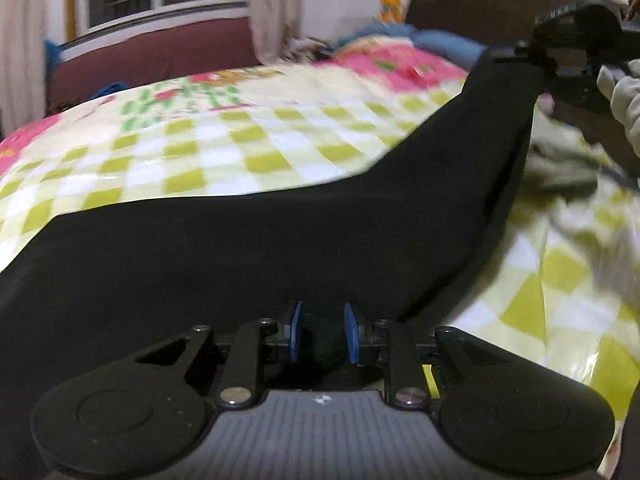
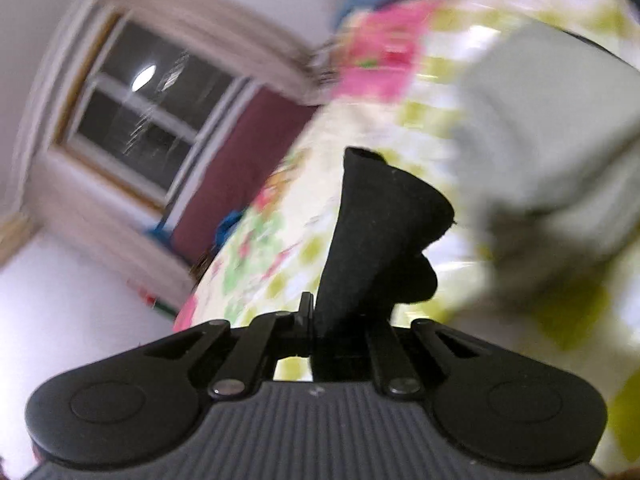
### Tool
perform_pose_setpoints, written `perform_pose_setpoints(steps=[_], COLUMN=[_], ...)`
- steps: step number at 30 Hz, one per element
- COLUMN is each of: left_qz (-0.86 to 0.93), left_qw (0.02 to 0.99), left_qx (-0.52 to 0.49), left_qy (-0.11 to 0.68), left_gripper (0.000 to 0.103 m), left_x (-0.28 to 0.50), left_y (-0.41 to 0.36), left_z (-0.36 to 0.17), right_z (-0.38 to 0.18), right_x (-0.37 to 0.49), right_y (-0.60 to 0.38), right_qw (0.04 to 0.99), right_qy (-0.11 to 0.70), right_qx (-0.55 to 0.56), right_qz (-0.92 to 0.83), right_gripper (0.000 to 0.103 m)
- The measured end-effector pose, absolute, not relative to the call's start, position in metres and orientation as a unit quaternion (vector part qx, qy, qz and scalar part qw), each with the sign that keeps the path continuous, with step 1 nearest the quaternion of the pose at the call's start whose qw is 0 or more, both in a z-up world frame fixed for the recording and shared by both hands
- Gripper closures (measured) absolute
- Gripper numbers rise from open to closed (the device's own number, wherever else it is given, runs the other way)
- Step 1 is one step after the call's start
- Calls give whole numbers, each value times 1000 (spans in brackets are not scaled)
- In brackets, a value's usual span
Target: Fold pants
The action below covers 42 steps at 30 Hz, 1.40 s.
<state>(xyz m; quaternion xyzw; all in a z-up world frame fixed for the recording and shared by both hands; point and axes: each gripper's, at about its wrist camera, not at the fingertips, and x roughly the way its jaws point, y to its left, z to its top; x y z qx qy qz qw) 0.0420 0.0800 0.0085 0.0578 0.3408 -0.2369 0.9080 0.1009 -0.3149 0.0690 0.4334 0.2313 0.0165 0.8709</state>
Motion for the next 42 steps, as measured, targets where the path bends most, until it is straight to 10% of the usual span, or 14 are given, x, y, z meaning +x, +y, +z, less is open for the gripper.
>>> perform_pose_setpoints(steps=[7, 15, 42], left_qz=[-168, -134, -127], left_qw=[920, 925, 922], left_qx=[-18, -85, -152], left_qy=[354, 346, 332], left_gripper=[65, 63, 62], left_x=[17, -12, -30], left_y=[153, 212, 277], left_z=[1, -14, -36], right_z=[127, 36, 42], right_x=[134, 129, 124], right_y=[-128, 94, 261], right_qw=[917, 867, 862], right_qy=[286, 389, 348], right_qx=[213, -11, -97], right_qz=[179, 310, 355], right_gripper=[95, 95, 95])
